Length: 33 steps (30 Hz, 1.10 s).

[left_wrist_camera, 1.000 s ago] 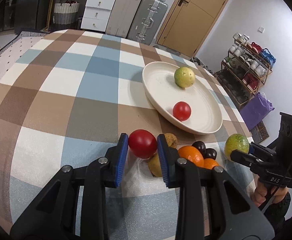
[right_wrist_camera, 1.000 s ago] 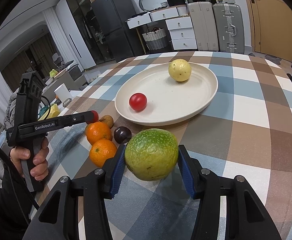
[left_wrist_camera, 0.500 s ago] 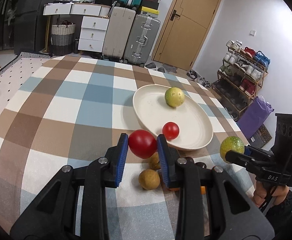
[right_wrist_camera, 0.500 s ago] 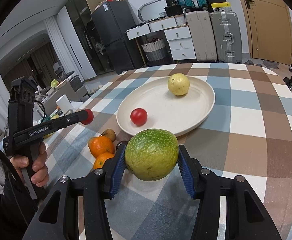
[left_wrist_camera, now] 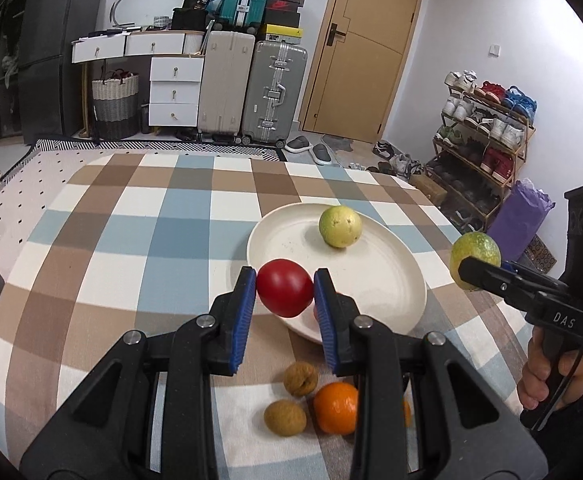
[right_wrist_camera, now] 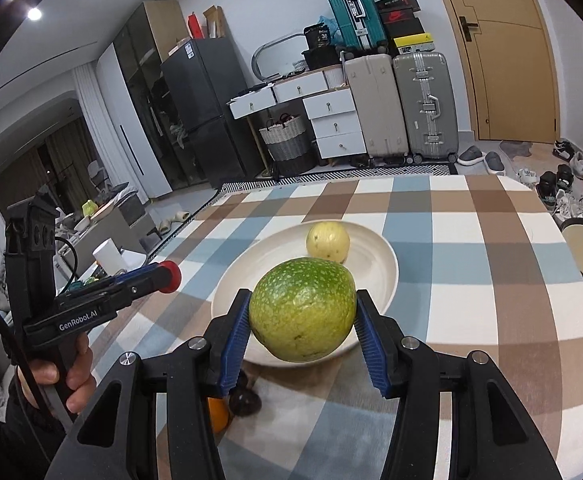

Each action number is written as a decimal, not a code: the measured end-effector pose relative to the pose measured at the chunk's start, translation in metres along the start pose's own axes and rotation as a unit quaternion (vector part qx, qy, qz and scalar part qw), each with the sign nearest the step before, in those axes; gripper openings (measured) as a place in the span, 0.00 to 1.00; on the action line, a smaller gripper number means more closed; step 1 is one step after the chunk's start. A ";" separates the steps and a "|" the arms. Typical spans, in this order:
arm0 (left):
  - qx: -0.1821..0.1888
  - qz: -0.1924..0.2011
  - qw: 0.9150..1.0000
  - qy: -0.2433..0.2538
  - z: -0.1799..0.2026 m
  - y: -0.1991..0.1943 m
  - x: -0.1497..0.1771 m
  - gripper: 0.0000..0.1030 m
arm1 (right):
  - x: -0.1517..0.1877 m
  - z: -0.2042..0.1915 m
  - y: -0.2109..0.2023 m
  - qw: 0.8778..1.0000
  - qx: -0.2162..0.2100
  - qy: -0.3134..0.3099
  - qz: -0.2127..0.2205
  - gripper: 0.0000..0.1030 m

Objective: Organize fruits
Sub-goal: 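Lower the tomato and citrus onto the plate and open both grippers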

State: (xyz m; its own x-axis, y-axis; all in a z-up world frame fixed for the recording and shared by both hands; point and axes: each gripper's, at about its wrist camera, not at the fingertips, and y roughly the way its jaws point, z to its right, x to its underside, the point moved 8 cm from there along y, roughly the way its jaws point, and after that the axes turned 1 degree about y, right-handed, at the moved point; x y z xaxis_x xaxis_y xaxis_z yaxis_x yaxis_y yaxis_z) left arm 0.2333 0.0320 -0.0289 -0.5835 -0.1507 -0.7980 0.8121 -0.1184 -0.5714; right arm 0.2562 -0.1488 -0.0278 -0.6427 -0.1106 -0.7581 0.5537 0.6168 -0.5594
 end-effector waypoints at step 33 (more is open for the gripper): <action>-0.011 -0.041 0.998 0.037 0.008 0.089 0.001 0.26 | 0.010 0.020 0.088 0.996 0.049 0.010 -0.076 0.50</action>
State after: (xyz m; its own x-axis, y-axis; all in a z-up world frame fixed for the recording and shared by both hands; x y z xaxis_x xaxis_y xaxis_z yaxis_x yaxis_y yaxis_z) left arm 0.3049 0.0134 -0.0785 -0.6467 -0.0675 -0.7598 0.7619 -0.1052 -0.6391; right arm 0.3093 -0.1107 -0.0912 -0.7332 -0.1808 -0.6556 0.4974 0.5148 -0.6983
